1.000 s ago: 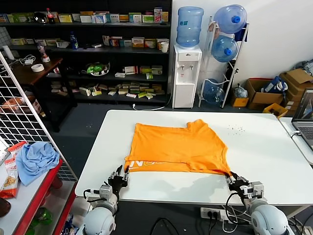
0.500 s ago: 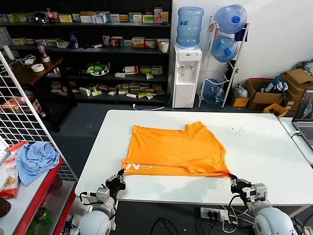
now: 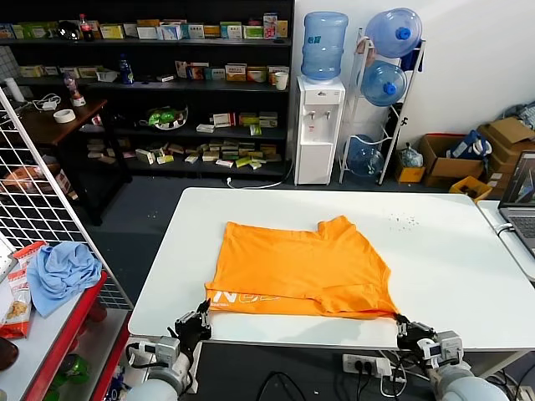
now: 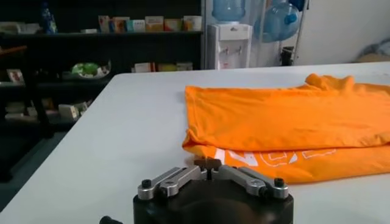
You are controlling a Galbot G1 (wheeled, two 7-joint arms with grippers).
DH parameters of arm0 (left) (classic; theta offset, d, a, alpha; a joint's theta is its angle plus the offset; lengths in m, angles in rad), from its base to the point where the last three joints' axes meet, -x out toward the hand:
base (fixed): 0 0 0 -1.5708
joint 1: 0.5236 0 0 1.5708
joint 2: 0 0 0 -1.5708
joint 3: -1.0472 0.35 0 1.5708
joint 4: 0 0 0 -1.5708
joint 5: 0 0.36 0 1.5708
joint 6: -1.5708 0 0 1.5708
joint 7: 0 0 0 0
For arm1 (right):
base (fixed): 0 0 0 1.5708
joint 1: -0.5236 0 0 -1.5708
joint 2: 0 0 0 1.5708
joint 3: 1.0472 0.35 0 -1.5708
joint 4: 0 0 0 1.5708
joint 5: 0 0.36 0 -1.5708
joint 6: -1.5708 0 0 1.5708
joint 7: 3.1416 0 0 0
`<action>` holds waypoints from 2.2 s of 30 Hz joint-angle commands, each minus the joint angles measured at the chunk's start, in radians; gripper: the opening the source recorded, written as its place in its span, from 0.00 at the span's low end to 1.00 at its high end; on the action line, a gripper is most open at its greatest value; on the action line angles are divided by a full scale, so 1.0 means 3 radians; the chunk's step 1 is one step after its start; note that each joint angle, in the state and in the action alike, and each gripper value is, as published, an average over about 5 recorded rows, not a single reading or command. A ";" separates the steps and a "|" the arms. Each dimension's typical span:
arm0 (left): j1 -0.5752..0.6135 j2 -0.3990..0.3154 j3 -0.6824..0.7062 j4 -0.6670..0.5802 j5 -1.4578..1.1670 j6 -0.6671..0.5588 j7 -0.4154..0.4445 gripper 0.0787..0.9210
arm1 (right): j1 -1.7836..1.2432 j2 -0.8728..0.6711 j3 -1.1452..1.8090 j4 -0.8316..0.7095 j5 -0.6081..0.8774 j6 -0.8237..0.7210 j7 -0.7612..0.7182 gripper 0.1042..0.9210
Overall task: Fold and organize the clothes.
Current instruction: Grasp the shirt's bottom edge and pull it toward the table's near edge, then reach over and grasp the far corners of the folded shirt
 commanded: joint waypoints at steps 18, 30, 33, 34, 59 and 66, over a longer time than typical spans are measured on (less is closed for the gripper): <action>-0.0623 -0.0081 0.0122 0.0310 0.0065 -0.0138 -0.0014 0.63 | 0.1062 -0.0167 -0.0197 -0.0560 0.0505 0.0437 -0.0078 0.70; -0.1928 -0.0162 0.0544 0.1418 -0.0251 -0.0114 0.0061 0.88 | 0.2292 -0.0121 -0.0613 -0.1583 0.0832 0.0212 -0.0277 0.88; -0.2193 -0.0225 0.0648 0.1718 -0.0299 -0.0119 0.0092 0.88 | 0.2585 -0.0063 -0.0689 -0.1852 0.0886 0.0157 -0.0324 0.88; -0.2266 -0.0250 0.0677 0.1816 -0.0312 -0.0118 0.0100 0.88 | 0.2676 -0.0038 -0.0717 -0.1943 0.0881 0.0152 -0.0346 0.88; -0.3117 -0.0742 0.0821 0.3203 -0.0184 -0.0033 0.0320 0.88 | 0.3497 0.0556 -0.0964 -0.3517 0.0278 0.0322 -0.0939 0.88; -0.3033 -0.0696 0.0811 0.3120 -0.0193 0.0072 0.0297 0.88 | 0.3502 0.0604 -0.0980 -0.3634 0.0180 0.0269 -0.1056 0.88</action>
